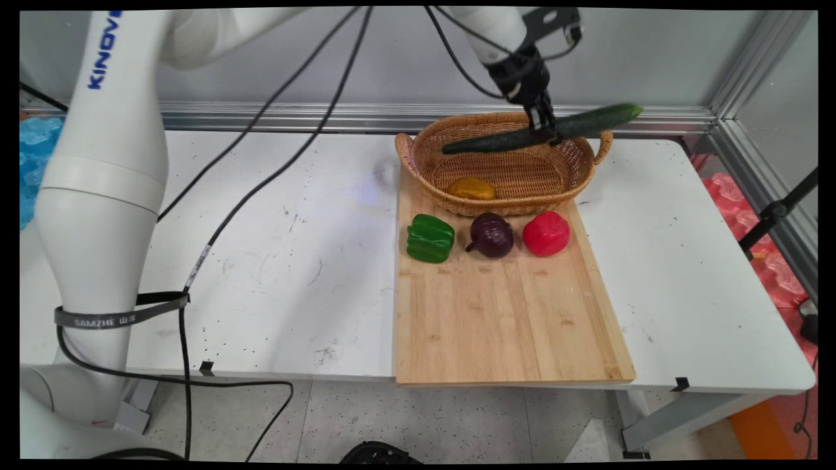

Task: Place the picked object on the cutting board

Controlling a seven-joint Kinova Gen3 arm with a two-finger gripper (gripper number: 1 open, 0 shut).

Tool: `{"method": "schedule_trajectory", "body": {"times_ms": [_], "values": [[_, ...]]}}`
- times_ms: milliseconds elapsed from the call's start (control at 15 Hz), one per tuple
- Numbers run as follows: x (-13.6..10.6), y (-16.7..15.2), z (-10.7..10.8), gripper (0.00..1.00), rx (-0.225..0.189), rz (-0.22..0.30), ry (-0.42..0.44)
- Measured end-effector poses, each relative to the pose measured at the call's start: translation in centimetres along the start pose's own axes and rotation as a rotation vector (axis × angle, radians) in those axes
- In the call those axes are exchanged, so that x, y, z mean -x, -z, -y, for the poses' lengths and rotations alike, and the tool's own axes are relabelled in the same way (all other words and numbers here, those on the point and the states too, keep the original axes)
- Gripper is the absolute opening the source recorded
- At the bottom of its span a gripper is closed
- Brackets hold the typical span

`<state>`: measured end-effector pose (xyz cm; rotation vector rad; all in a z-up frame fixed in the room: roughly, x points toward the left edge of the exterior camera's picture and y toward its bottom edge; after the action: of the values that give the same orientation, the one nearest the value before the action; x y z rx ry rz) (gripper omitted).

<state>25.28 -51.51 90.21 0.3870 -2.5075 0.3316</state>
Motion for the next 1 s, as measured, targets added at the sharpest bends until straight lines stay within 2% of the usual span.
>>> {"method": "schedule_trajectory", "body": {"times_ms": [267, 533, 1000], "values": [[-1.2, 3.7, -1.1, 0.0, 0.0, -0.034, 0.004], [-1.8, 7.0, -2.9, 0.0, 0.011, -0.043, 0.013], [-1.6, 12.2, -8.6, 0.0, 0.064, -0.011, 0.031]]}}
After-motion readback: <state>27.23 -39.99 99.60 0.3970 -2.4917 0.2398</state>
